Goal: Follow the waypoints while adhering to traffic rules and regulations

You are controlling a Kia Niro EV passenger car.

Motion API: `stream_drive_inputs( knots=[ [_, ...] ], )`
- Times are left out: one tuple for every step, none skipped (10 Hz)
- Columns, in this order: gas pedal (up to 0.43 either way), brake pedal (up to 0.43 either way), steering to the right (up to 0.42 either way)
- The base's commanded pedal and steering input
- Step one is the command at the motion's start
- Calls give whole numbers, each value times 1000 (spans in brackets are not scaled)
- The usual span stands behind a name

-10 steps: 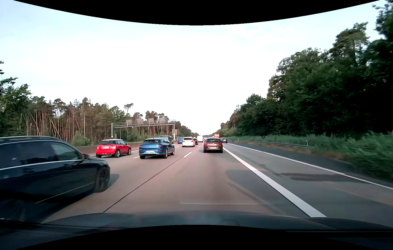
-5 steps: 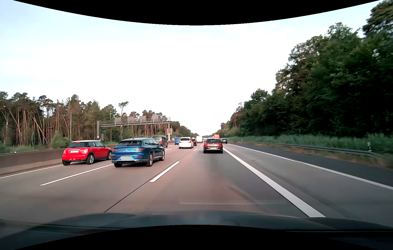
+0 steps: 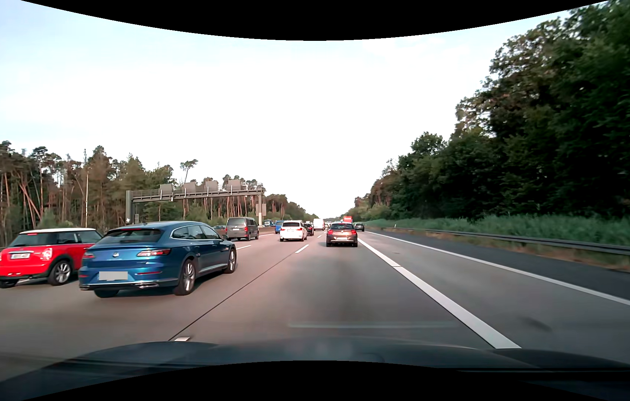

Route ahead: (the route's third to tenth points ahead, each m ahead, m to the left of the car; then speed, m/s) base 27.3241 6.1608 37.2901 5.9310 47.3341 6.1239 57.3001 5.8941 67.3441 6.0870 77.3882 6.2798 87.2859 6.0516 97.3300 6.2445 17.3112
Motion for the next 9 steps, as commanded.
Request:
stream_drive_inputs(
  knots=[
    [0, 0, -4],
    [0, 18, -3],
    [0, 24, -3],
    [0, 37, -3],
    [0, 55, -4],
    [0, 61, -3],
    [0, 67, -3],
    [0, 73, -3],
    [0, 79, -3]
  ],
)
